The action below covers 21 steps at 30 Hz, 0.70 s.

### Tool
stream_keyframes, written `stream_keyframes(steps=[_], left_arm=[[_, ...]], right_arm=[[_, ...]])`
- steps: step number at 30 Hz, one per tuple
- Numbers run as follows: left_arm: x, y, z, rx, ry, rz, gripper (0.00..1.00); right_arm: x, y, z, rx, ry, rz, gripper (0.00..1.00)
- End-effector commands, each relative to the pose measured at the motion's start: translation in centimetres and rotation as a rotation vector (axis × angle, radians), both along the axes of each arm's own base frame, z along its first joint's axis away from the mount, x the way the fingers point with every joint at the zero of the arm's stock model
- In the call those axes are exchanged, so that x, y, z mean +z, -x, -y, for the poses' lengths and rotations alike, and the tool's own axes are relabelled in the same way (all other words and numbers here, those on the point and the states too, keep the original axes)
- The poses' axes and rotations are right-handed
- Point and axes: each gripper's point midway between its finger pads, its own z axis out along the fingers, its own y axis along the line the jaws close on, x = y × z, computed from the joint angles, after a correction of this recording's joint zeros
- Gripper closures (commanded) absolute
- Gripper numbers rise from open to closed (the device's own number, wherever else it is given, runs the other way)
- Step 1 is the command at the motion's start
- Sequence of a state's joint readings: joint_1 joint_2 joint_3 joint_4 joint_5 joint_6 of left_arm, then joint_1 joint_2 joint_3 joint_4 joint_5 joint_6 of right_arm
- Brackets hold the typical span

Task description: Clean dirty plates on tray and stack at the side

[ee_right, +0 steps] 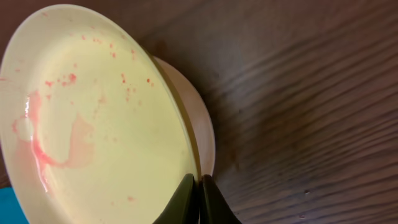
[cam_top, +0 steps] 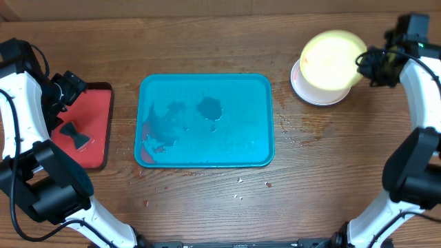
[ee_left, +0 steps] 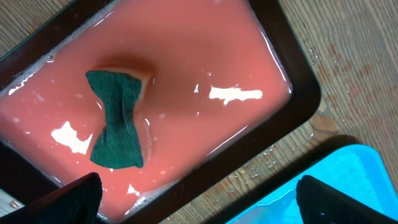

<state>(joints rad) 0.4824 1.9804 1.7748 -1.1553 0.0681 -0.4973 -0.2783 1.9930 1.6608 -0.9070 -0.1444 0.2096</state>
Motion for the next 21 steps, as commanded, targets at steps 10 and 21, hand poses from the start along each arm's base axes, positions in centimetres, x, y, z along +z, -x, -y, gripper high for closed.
stream_keyframes(steps=[10, 21], left_arm=[[1.5, -0.4, -0.2, -0.003, -0.018, 0.039, 0.00], [1.5, -0.4, -0.2, -0.003, -0.018, 0.039, 0.00]], right_arm=[[-2.5, -0.2, -2.7, 0.024, -0.197, -0.021, 0.46], [8.1, 4.8, -6.7, 0.222, -0.140, 0.075, 0.00]])
